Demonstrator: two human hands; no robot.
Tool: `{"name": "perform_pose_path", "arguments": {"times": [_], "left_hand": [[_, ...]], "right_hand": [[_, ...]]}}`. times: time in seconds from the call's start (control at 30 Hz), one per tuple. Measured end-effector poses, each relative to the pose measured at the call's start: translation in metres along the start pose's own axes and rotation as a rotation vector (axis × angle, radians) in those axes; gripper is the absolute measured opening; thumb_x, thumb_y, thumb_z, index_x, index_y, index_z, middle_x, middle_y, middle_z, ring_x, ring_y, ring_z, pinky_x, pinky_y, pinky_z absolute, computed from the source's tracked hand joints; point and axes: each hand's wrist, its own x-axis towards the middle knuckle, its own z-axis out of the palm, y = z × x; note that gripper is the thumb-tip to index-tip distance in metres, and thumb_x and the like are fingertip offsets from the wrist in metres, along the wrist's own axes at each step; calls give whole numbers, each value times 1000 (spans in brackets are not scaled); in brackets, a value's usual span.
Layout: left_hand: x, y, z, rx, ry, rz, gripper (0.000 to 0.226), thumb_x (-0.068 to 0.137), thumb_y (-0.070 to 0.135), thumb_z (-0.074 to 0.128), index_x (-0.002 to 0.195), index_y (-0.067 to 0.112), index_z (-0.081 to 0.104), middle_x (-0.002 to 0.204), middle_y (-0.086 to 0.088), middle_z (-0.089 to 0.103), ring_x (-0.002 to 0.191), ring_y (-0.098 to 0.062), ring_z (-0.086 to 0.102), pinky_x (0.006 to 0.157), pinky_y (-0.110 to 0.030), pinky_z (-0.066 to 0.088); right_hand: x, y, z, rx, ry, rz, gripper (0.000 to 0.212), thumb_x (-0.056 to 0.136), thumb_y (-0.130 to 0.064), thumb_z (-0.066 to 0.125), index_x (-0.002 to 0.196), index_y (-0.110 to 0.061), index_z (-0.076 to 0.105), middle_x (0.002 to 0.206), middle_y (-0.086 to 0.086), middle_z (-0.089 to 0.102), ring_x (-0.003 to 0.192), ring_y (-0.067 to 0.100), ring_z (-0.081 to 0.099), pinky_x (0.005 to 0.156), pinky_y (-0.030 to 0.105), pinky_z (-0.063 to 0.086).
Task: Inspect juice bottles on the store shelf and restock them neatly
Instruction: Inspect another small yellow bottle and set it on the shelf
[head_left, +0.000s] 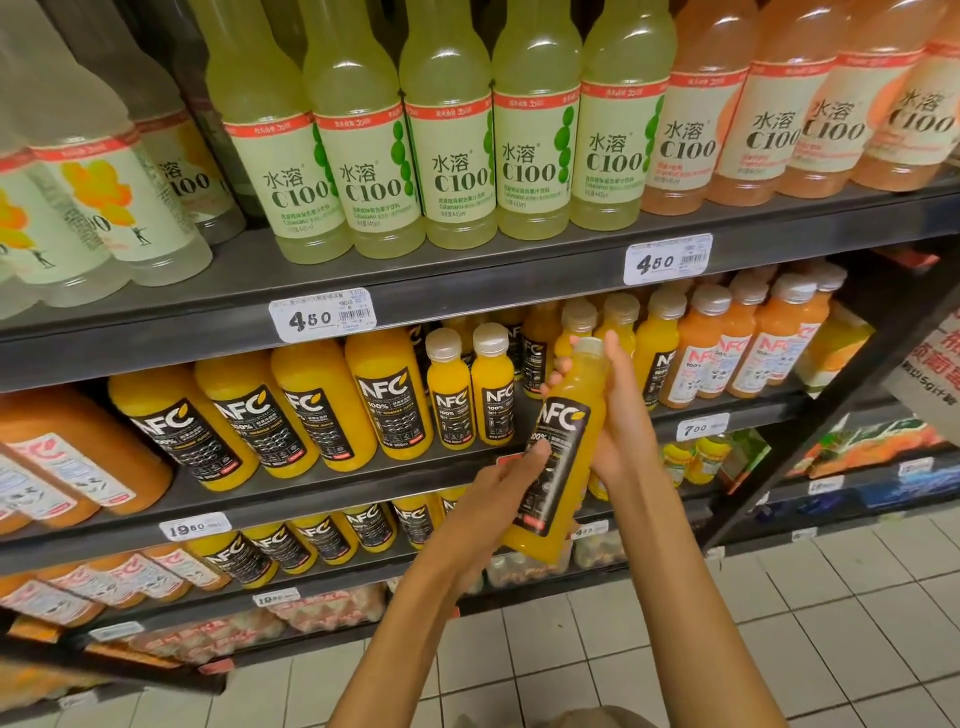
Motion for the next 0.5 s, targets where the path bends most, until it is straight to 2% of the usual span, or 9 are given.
{"name": "perform_pose_path", "arguments": {"times": [0.1, 0.17, 0.23, 0.3, 0.4, 0.47, 0.5], "left_hand": [[-1, 4, 0, 207, 107, 16, 80, 68, 75, 34, 117, 18, 61, 106, -9, 70, 98, -20, 66, 78, -23, 48], [0, 5, 3, 181, 132, 35, 80, 67, 73, 36, 110, 11, 63, 100, -16, 70, 87, -23, 69, 72, -24, 50], [-1, 6, 3, 29, 74, 42, 80, 69, 72, 39, 108, 8, 65, 88, -17, 70, 71, -23, 68, 66, -28, 55], [-2, 5, -1, -142, -51, 7, 79, 73, 74, 39, 114, 11, 64, 85, -15, 69, 68, -25, 65, 65, -31, 53], [-6, 3, -6, -333, -244, -57, 75, 80, 72, 38, 112, 10, 64, 83, -15, 66, 64, -23, 63, 59, -30, 52], [-5, 3, -5, -319, -253, -88, 73, 80, 72, 37, 107, 10, 65, 84, -15, 66, 66, -23, 64, 62, -33, 54], [-4, 3, -4, -263, -204, -83, 72, 78, 72, 36, 106, 13, 66, 88, -15, 68, 71, -24, 66, 69, -36, 55]], "right_hand": [[-2, -4, 5, -165, 112, -78, 34, 88, -48, 54, 97, -15, 56, 73, 1, 60, 67, 15, 60, 66, 28, 51], [-3, -7, 11, -269, 134, -105, 39, 85, -50, 57, 103, -15, 58, 76, 2, 66, 71, 15, 65, 67, 28, 53], [-4, -11, 18, -313, 111, -92, 54, 79, -53, 60, 112, -10, 59, 83, 5, 69, 76, 15, 67, 66, 27, 54], [-6, -15, 21, -288, 47, -70, 62, 81, -54, 57, 120, -6, 56, 89, 8, 69, 79, 17, 68, 68, 29, 55], [-10, -14, 22, -112, -87, -23, 52, 87, -52, 51, 119, -10, 54, 87, 7, 68, 80, 20, 67, 74, 35, 55], [-12, -12, 23, -84, -122, -28, 45, 90, -51, 48, 110, -11, 52, 76, 4, 64, 72, 18, 65, 72, 34, 55], [-13, -13, 23, -121, -119, -53, 41, 92, -50, 47, 107, -11, 50, 72, 3, 61, 68, 17, 63, 71, 34, 54]]}}
